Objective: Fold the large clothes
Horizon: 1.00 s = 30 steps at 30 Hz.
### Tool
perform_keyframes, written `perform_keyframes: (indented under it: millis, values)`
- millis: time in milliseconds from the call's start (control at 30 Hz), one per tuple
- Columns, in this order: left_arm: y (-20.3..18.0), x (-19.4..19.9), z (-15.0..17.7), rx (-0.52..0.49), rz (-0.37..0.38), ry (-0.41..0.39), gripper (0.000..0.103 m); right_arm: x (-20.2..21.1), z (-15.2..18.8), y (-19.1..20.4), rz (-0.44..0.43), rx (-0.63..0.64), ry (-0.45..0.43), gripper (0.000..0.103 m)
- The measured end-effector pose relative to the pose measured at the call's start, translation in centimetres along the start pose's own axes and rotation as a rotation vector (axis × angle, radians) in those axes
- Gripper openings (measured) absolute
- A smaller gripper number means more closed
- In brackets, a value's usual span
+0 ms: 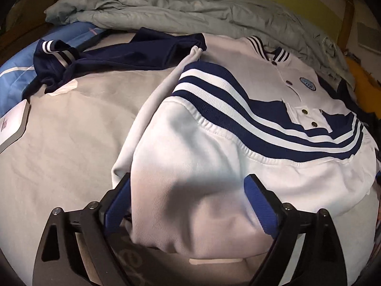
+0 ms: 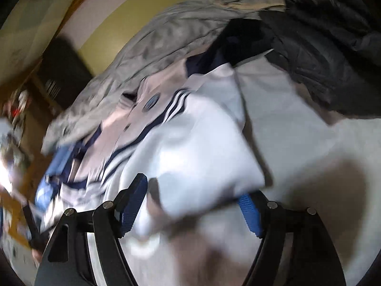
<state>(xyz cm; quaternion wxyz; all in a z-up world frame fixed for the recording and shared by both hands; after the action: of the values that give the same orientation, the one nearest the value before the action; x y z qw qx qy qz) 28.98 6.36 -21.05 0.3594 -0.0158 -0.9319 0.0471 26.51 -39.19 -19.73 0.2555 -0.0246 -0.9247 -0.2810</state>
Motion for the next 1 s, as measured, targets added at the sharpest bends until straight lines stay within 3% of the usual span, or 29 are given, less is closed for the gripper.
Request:
perform_keyframes:
  millis: [33,67,100,200,300,333,433,533,567,733,800,833,867,900,967,1000]
  values:
    - [-0.1,0.2,0.0,0.001,0.013,-0.009,0.058,-0.5,-0.4,0.0,0.036,0.000,-0.013,0.067]
    - [-0.6,0.7,-0.1,0.010,0.058,-0.028,0.026,-0.6,-0.7,-0.1,0.076,0.013,-0.029,0.023]
    - [-0.6,1.5,-0.3,0.028,0.074,-0.053,0.017,-0.7,-0.8,0.0,0.080,0.028,-0.034,0.010]
    - [-0.8,3.9,-0.4,0.035,0.109,-0.145,0.012,1.7,-1.5,0.4,0.100,0.095,-0.115,0.009]
    - [-0.5,6.5,0.2,0.063,0.148,-0.183,0.012,6.2,-0.6,1.5,0.247,0.282,-0.135,0.009]
    - [-0.5,7.6,0.6,0.056,0.146,-0.201,0.012,7.5,-0.2,1.9,0.259,0.313,-0.145,0.009]
    - [-0.5,8.6,2.4,0.011,0.121,-0.187,0.013,11.1,1.3,1.8,0.260,0.345,-0.156,0.009]
    - [-0.8,7.8,3.7,-0.068,0.052,-0.191,0.023,10.5,2.9,-0.1,0.243,0.333,-0.089,0.010]
    - [-1.0,7.7,3.7,-0.098,0.025,-0.205,0.031,9.8,3.4,-0.6,0.248,0.353,-0.070,0.011]
    - [-1.3,8.3,3.7,-0.145,0.004,-0.245,0.033,10.1,4.5,-0.4,0.282,0.469,-0.076,0.016]
    - [-1.3,8.5,3.7,-0.146,-0.001,-0.254,0.048,10.5,4.3,-0.1,0.285,0.470,-0.079,0.022]
    - [-1.2,8.9,3.6,-0.145,-0.010,-0.266,0.055,10.9,4.1,-0.1,0.291,0.464,-0.086,0.031]
    - [-1.1,9.4,3.4,-0.148,-0.037,-0.288,0.075,11.3,3.8,-0.1,0.298,0.464,-0.098,0.042]
    - [-0.8,9.9,3.2,-0.150,-0.068,-0.317,0.088,11.8,3.5,0.1,0.302,0.468,-0.116,0.048]
    - [-0.8,11.8,2.6,-0.162,-0.090,-0.393,0.090,13.6,2.8,0.6,0.303,0.494,-0.187,0.066]
    - [-1.1,12.7,2.4,-0.175,-0.075,-0.417,0.093,14.3,2.5,0.9,0.303,0.507,-0.212,0.070]
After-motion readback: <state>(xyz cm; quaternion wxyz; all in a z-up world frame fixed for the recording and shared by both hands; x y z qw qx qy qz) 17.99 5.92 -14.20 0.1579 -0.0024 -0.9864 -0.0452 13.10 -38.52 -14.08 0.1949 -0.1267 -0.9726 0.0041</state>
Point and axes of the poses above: each gripper's, at about its wrist camera, not at the fingertips, and x roughly against the way its jaws point, y to its left, z to its underside, the point moved 9 cm from there along -x, roughly the way its jaws point, and after that the axes turned 9 degrees about -y, right-handed, at the moved point
